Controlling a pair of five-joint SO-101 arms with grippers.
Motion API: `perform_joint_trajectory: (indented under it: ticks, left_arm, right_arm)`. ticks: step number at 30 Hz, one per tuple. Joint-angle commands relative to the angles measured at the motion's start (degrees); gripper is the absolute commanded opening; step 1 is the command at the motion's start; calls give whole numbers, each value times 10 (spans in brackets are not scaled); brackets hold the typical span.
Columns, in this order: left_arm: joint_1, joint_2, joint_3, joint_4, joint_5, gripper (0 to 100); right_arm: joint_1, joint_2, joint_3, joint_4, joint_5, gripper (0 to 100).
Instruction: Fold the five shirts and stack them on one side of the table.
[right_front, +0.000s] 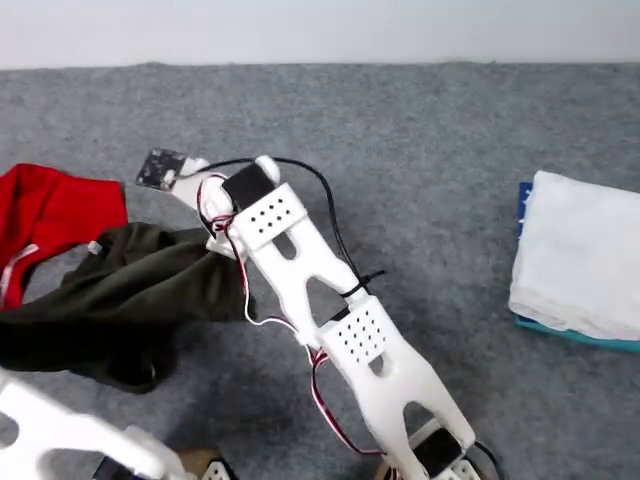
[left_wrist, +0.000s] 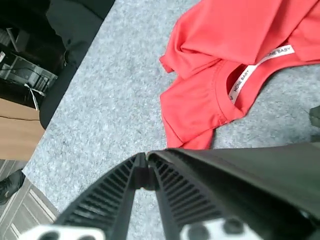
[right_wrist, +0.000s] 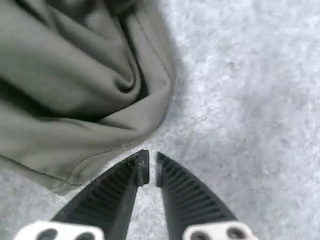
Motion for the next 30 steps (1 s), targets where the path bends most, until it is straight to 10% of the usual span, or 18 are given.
perform_joint_trajectory:
  ticks: [1, 16, 30]
  left_arm:
    - [-12, -11, 19, -56, -5, 19]
    - [-40, -11, 96, -143, -5, 19]
    - [-44, -11, 98, -142, -5, 19]
  right_arm:
    - [18, -28, -38, 26, -26, 89]
    - [-104, -277, 359, 23, -29, 105]
    - [-133, -159, 381, -53, -28, 106]
